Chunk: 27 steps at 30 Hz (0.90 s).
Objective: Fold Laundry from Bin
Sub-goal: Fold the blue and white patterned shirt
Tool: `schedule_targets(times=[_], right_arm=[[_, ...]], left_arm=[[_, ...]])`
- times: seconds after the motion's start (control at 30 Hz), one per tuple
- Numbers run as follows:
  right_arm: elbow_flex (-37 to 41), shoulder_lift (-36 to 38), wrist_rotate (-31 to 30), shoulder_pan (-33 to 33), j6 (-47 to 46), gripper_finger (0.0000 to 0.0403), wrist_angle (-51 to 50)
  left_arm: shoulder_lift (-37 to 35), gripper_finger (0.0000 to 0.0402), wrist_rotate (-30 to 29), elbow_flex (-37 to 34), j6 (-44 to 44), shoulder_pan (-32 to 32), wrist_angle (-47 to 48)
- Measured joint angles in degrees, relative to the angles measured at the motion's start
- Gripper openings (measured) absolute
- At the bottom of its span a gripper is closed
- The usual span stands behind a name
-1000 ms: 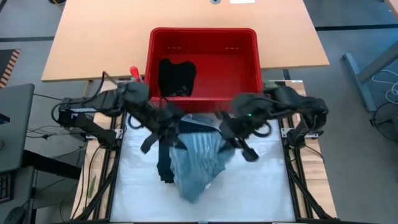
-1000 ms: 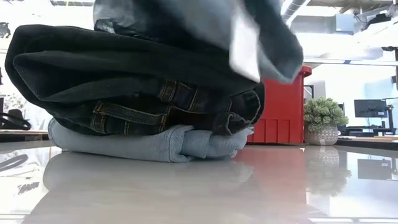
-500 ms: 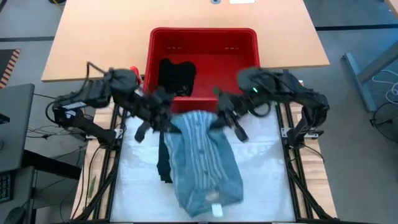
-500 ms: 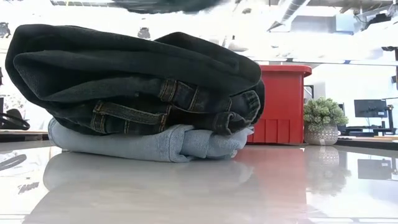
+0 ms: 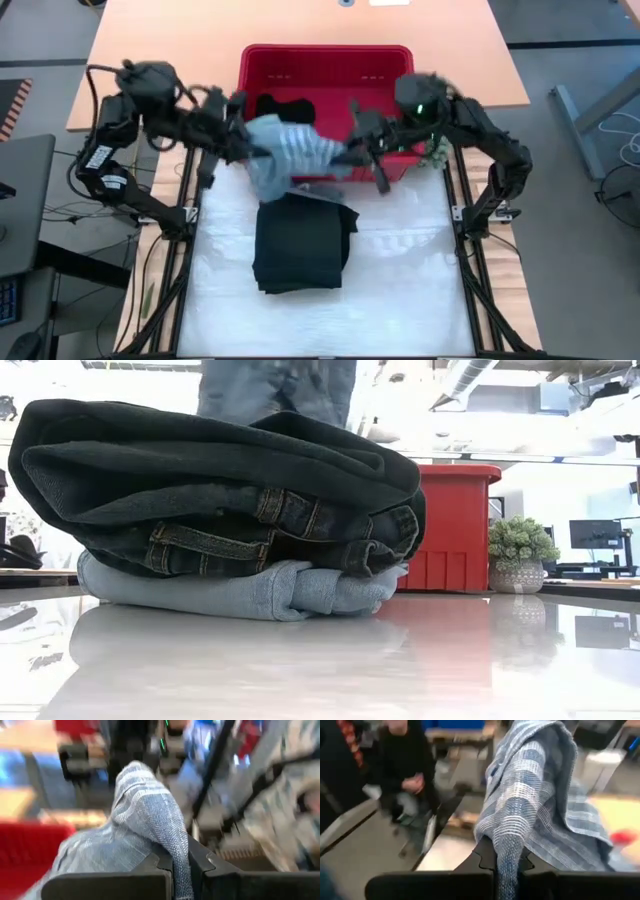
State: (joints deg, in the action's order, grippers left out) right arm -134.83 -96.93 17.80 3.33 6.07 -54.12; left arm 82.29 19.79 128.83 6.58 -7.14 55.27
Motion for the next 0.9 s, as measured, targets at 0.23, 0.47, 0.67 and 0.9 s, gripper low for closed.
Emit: schedule_targets(times=[0.23, 0.47, 0.67, 0.9], right_arm=[[6.4, -2.7, -4.9, -18.0, -10.8, 0.003, -13.5], [17.9, -2.9, -7.9, -32.6, -26.1, 0.003, 0.5], [22.3, -2.3, -7.3, -30.1, -25.4, 0.003, 1.5], [22.8, -2.5, -5.8, -16.1, -16.8, 0.003, -8.7]], left_arm=[[0.5, 0.0, -16.0, -19.3, 7.9, 25.5, -2.9], [0.3, 0.0, -26.9, -40.1, 27.6, 42.5, -28.1], [0.3, 0.0, -33.1, -45.9, 39.2, 45.2, -32.2], [-2.1, 0.0, -38.4, -46.1, 41.7, 39.0, -17.3]])
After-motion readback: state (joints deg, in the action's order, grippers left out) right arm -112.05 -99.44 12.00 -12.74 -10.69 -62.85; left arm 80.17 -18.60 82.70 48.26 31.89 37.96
